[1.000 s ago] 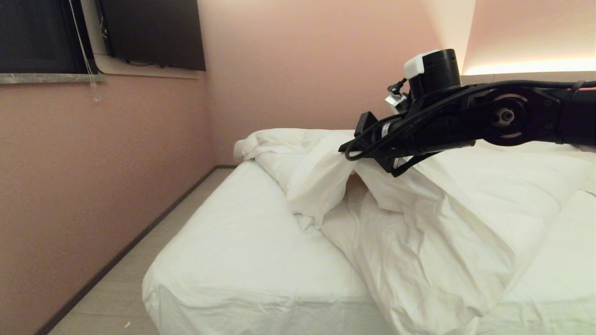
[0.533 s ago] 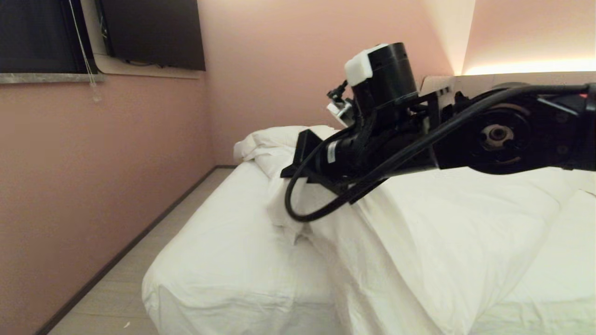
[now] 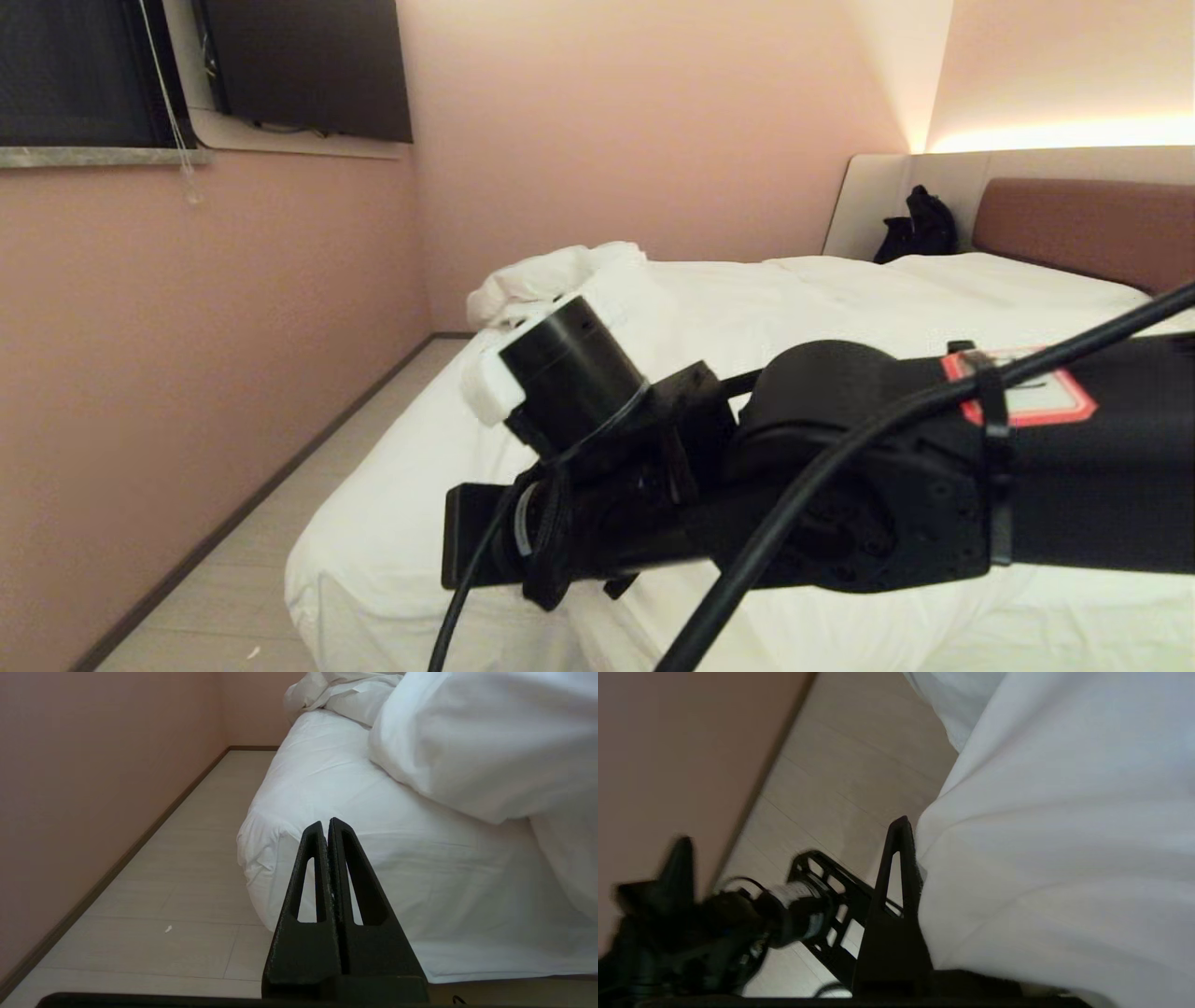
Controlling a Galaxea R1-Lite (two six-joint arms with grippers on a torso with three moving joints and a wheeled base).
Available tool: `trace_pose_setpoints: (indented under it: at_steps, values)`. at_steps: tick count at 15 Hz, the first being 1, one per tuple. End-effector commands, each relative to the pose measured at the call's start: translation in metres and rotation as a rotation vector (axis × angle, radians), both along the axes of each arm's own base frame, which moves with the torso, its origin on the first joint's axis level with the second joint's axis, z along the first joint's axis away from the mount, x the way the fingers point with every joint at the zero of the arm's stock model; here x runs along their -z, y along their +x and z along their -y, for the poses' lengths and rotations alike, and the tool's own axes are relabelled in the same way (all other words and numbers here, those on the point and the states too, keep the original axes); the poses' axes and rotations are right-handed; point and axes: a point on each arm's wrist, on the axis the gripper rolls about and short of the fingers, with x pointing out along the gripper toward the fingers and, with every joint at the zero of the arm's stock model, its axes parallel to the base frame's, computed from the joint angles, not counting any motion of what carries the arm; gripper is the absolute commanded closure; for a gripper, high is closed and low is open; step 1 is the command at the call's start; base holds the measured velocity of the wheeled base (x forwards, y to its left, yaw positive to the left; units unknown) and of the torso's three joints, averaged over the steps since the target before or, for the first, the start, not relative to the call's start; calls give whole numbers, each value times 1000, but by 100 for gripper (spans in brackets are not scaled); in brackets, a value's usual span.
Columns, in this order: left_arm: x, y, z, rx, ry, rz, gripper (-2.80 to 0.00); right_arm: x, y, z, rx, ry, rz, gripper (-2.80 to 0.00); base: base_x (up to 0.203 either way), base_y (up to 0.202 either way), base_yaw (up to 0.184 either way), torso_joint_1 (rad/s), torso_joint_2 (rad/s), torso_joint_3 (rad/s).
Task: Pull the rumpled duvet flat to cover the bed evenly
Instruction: Flatten the corners of the folded blanket
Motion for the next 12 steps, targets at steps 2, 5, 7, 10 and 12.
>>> trace_pose_setpoints:
  at_steps: [2,5,7,10,12]
  values:
    - [0,0,0,-1,0,0,0,17,-30,-20,-80,-45,-18,0,0,0,0,0,0,0]
    - [0,0,0,-1,0,0,0,21,-54,-31,-132,-66,-8,0,0,0,0,0,0,0]
    - [0,0,0,-1,0,0,0,22,-62,-33,-152,-68,-6,0,0,0,0,0,0,0]
    - [0,0,0,-1,0,0,0,29,-69,-38,-181,-90,0,0,0,0,0,0,0,0]
    - [0,0,0,-1,0,0,0,32,-69,-40,-161,-102,18,0,0,0,0,0,0,0]
